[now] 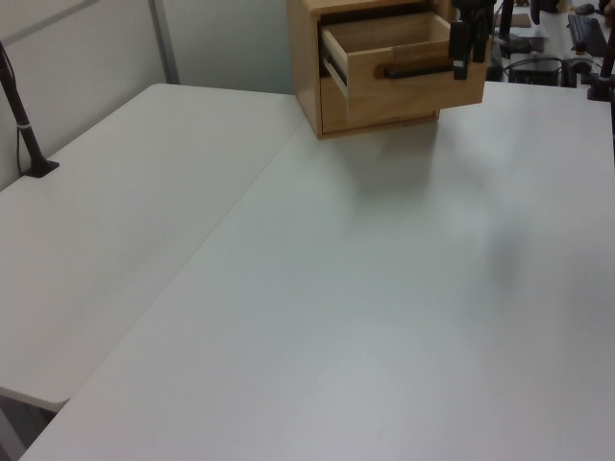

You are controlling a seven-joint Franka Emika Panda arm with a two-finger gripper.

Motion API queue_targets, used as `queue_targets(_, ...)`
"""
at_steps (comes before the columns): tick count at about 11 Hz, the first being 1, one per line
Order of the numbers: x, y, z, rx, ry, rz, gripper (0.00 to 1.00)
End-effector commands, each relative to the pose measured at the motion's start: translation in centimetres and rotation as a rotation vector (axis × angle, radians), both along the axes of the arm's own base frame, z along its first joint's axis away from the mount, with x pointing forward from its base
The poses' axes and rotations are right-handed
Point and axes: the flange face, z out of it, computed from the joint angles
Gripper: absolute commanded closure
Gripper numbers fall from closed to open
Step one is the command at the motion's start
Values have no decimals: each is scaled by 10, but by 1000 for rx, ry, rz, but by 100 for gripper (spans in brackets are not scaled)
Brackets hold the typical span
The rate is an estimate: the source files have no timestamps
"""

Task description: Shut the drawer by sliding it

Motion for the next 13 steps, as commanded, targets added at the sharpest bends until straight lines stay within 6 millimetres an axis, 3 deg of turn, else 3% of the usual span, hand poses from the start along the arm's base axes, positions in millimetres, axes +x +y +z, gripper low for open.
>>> queue_targets(1,-3,-3,3,9,7,-13,0)
queue_targets(7,-3,-8,4,12,8,10,0)
queue_targets(9,-3,-24,5,21,4,-20,0)
queue_targets(13,-1,-17,-6,7,42,-22,0)
